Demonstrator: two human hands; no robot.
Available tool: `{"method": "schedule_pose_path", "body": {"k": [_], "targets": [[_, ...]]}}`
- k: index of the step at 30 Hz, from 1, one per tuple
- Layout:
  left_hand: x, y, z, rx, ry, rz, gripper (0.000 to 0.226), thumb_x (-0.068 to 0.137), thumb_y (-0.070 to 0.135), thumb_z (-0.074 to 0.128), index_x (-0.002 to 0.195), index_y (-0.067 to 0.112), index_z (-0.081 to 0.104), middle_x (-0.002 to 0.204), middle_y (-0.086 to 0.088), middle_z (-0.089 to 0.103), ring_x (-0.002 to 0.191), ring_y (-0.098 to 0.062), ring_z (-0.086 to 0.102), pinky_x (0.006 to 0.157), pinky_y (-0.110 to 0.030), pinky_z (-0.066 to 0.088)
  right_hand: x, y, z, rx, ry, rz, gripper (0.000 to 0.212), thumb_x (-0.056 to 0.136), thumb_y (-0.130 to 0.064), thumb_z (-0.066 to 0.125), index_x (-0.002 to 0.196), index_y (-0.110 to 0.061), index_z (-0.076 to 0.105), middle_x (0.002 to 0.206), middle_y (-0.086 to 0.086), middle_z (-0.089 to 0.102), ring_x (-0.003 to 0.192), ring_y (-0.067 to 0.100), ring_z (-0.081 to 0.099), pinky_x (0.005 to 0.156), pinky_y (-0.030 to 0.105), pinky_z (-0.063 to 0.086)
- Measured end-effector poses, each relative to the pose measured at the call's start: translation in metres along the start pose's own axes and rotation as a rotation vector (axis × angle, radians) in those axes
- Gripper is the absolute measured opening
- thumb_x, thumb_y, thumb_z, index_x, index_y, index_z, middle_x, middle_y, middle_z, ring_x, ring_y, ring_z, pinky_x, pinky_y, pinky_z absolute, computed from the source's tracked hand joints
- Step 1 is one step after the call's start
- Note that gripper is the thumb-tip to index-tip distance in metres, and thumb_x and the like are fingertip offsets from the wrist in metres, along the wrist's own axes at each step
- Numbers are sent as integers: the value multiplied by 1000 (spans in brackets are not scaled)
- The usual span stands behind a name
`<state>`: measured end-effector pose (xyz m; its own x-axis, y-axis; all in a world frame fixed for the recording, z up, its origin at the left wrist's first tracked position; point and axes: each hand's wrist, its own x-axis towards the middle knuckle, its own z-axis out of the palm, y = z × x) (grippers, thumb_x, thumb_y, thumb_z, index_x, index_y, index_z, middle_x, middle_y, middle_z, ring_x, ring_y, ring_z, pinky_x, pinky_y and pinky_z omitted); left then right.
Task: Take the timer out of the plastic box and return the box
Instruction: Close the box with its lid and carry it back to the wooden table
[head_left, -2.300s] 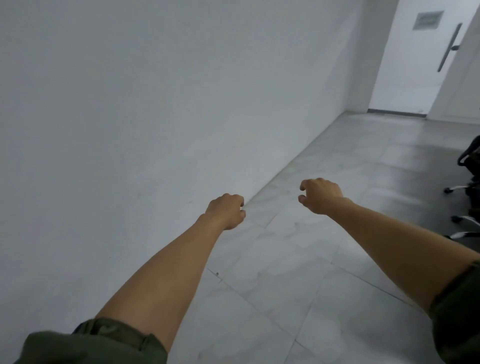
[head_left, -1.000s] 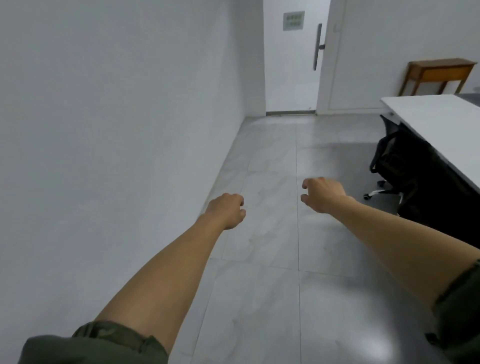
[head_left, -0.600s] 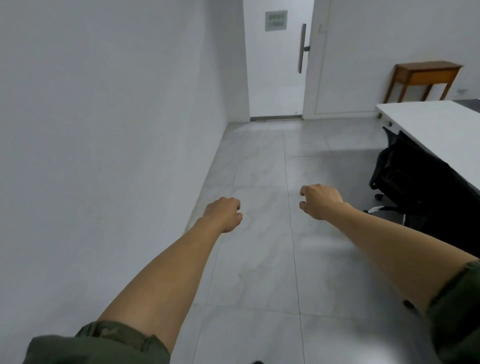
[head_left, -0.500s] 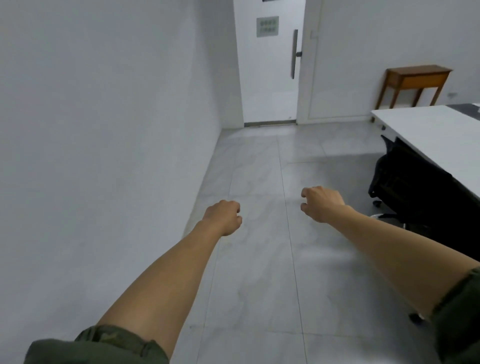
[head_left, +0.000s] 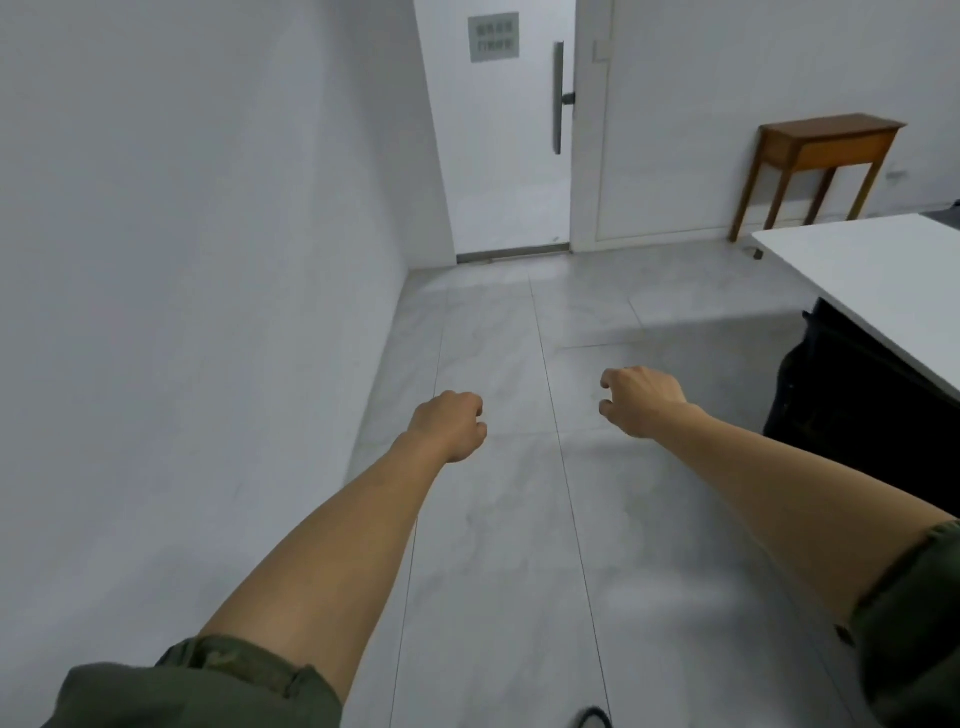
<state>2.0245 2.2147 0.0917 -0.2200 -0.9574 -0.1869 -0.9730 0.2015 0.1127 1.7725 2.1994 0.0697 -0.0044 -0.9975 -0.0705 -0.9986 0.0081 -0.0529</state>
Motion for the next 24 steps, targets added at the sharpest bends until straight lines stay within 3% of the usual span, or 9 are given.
{"method": "schedule_pose_path", "body": {"k": [12,18,24], "targets": [[290,-29,-65,-44,-2,-40,40,97,32,46,133,15,52,130,-10,57,113,-27,57,88,-35,46,298,36,-44,-16,23,-21,35,93,-29,51,124,-14,57,123,11,62,108,33,60,82,37,47],[454,-51,-81,-18,-20,39,42,97,34,46,134,15,51,133,-10,55,115,-28,56,88,-34,45,442,48,-29,-14,-3,67,36,92,-30,52,124,-14,58,125,11,62,111,33,60,87,38,49],[612,-65,-137,25,-7,117,41,97,33,46,133,15,51,133,-11,54,115,-29,56,88,-35,44,569,66,-59,14,25,156,38,93,-32,52,126,-15,56,126,11,62,112,33,59,89,38,48]]}}
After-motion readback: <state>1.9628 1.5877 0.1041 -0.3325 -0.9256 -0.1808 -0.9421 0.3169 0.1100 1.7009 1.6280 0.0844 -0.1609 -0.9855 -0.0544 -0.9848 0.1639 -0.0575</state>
